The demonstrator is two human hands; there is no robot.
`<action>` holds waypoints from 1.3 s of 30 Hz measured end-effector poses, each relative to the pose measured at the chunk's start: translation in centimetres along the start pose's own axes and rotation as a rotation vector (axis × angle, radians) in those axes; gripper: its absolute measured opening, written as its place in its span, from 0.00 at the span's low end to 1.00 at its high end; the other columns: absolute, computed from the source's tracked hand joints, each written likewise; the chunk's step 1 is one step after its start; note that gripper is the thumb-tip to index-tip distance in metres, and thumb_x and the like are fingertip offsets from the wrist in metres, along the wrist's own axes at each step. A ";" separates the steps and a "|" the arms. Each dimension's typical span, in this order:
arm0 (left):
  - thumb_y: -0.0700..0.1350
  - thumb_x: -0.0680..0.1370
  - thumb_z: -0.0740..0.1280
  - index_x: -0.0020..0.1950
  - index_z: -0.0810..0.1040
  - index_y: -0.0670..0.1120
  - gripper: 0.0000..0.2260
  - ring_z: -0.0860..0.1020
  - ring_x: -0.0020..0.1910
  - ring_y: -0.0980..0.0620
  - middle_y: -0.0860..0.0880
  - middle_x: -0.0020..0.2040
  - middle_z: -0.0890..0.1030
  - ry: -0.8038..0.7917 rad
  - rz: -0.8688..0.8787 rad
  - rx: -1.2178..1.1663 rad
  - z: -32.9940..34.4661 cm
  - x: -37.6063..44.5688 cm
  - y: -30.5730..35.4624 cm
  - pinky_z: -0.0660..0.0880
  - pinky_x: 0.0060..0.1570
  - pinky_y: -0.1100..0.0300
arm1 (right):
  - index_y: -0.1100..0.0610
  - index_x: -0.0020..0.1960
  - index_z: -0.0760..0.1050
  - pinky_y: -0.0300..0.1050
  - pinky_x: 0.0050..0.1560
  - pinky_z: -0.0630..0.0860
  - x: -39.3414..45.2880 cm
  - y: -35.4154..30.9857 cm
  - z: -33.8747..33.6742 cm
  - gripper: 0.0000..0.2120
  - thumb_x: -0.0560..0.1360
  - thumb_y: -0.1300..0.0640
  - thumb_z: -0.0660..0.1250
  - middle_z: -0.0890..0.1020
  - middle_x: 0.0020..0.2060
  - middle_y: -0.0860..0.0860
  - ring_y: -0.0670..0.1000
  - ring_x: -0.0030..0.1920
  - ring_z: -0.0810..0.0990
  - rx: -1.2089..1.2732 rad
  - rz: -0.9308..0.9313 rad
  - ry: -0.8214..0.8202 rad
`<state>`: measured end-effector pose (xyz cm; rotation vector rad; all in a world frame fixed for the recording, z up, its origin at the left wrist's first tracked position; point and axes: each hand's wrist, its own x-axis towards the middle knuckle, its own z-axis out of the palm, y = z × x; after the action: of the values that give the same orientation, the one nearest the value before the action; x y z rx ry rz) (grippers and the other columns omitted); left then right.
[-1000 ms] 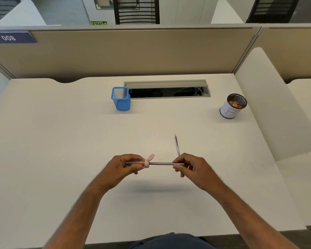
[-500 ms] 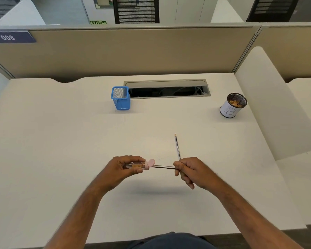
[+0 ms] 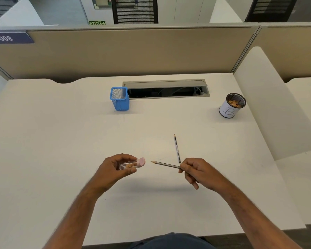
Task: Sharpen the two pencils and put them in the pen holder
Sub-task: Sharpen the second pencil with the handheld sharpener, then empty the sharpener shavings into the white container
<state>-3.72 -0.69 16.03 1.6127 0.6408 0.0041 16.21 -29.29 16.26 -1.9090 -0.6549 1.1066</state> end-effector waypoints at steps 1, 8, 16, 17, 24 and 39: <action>0.38 0.77 0.79 0.58 0.87 0.48 0.12 0.87 0.60 0.49 0.48 0.57 0.90 0.000 -0.004 -0.014 0.0 0.0 -0.2 0.82 0.63 0.52 | 0.58 0.50 0.79 0.37 0.35 0.71 0.0 0.2 0.1 0.15 0.88 0.51 0.60 0.80 0.29 0.51 0.54 0.26 0.73 0.004 0.009 0.002; 0.38 0.77 0.79 0.52 0.85 0.52 0.09 0.86 0.53 0.50 0.49 0.54 0.90 0.028 -0.018 0.027 0.6 -0.2 -1.1 0.79 0.58 0.48 | 0.55 0.52 0.72 0.37 0.35 0.71 0.4 1.3 1.1 0.09 0.87 0.50 0.60 0.83 0.33 0.52 0.54 0.29 0.76 0.001 0.051 -0.011; 0.39 0.76 0.80 0.50 0.84 0.52 0.10 0.85 0.50 0.52 0.47 0.54 0.89 0.002 -0.018 0.070 1.0 0.0 -1.4 0.80 0.59 0.48 | 0.50 0.52 0.68 0.47 0.39 0.74 2.6 2.4 4.0 0.08 0.86 0.47 0.61 0.86 0.37 0.56 0.49 0.32 0.75 -0.127 0.054 0.060; 0.39 0.76 0.80 0.50 0.84 0.52 0.10 0.85 0.51 0.51 0.47 0.54 0.89 0.002 -0.020 0.073 1.0 0.1 -1.4 0.80 0.60 0.47 | 0.51 0.52 0.67 0.46 0.38 0.74 3.1 2.4 4.3 0.08 0.85 0.47 0.61 0.87 0.37 0.55 0.49 0.31 0.75 -0.145 0.059 0.074; 0.38 0.76 0.80 0.50 0.84 0.54 0.11 0.86 0.55 0.50 0.50 0.54 0.90 0.021 -0.030 0.065 1.2 0.4 -1.2 0.81 0.62 0.45 | 0.52 0.51 0.65 0.53 0.41 0.81 7.0 3.0 6.4 0.10 0.85 0.46 0.57 0.87 0.33 0.54 0.52 0.29 0.78 -0.305 0.144 0.214; 0.44 0.77 0.80 0.58 0.83 0.50 0.12 0.86 0.56 0.38 0.50 0.59 0.89 0.006 -0.091 0.041 0.5 1.8 -2.7 0.82 0.64 0.36 | 0.63 0.63 0.69 0.47 0.41 0.68 12.5 2.6 7.0 0.17 0.89 0.50 0.52 0.85 0.55 0.62 0.64 0.53 0.86 -0.835 0.179 0.250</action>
<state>-3.09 -0.42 12.77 1.6218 0.7231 -0.0715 16.11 -18.53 6.46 -2.8034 -0.9012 0.7137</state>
